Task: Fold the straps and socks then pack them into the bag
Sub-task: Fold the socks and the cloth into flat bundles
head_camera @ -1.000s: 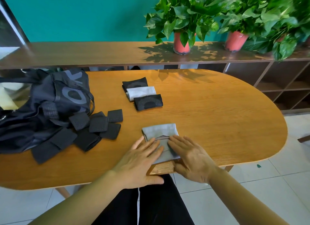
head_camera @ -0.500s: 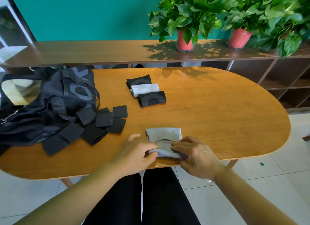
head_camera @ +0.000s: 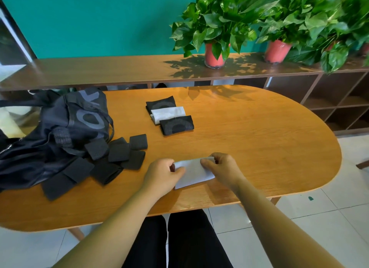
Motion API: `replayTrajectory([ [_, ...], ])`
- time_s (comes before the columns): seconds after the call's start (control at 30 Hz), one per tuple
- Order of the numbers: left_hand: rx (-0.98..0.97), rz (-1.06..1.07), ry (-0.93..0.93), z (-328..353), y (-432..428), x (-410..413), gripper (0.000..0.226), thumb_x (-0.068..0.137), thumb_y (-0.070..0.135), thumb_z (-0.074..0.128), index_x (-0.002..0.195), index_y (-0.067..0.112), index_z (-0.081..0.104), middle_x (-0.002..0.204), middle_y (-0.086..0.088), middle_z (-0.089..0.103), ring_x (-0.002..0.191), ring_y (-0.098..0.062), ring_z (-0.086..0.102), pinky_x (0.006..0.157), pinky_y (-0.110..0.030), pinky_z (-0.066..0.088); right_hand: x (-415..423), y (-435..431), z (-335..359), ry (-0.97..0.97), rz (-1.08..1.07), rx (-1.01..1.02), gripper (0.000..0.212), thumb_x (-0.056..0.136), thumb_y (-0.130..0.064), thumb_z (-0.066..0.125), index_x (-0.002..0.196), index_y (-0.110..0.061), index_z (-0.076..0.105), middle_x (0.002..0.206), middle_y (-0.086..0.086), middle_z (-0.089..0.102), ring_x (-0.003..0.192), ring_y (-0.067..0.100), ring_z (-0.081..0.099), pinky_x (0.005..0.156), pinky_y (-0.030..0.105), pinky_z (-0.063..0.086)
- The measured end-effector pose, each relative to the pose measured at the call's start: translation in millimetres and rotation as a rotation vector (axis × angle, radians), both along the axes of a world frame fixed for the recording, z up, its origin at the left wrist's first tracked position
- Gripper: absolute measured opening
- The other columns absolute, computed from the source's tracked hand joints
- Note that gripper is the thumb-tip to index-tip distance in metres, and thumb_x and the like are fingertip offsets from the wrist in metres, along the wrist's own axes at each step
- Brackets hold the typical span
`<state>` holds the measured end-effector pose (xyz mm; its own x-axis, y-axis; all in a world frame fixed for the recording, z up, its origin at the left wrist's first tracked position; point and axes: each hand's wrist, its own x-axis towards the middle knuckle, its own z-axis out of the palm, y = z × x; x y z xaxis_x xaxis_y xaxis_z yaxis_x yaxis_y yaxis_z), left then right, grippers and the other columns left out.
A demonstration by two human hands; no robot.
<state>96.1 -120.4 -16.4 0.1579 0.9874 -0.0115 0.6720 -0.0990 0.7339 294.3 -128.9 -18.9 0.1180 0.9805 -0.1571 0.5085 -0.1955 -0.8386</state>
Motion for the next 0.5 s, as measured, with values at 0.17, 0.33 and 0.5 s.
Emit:
replayTrajectory([
  [0.17, -0.082, 0.058, 0.110, -1.4, 4.8, 0.3, 0.045, 0.077, 0.025, 0.066, 0.051, 0.018, 0.029, 0.050, 0.002, 0.024, 0.049, -0.015, 0.024, 0.051, -0.029, 0.015, -16.8, 6.0, 1.5, -0.358, -0.042, 0.005, 0.043, 0.087, -0.047, 0.058, 0.064, -0.016, 0.040, 0.060, -0.003, 0.044, 0.059, 0.018, 0.044, 0.049, 0.028, 0.029],
  [0.33, -0.033, 0.086, 0.207, -5.2, 6.7, -0.2, 0.038, 0.081, 0.031, 0.064, 0.056, 0.016, 0.039, 0.054, 0.002, 0.036, 0.051, -0.016, 0.034, 0.048, -0.030, 0.021, -27.5, 5.9, -4.1, -0.614, -0.048, 0.063, 0.033, 0.091, -0.050, 0.050, 0.094, -0.018, 0.046, 0.093, 0.004, 0.061, 0.081, 0.028, 0.059, 0.060, 0.030, 0.037],
  [0.5, 0.003, 0.096, 0.271, -5.5, 5.8, -3.7, 0.024, 0.091, 0.040, 0.059, 0.106, 0.022, 0.051, 0.096, 0.005, 0.057, 0.086, -0.014, 0.055, 0.069, -0.031, 0.048, -27.9, 2.4, -4.9, -0.656, -0.048, 0.057, 0.039, 0.093, -0.051, 0.046, 0.115, -0.018, 0.040, 0.108, 0.004, 0.054, 0.084, 0.028, 0.061, 0.060, 0.031, 0.038],
])
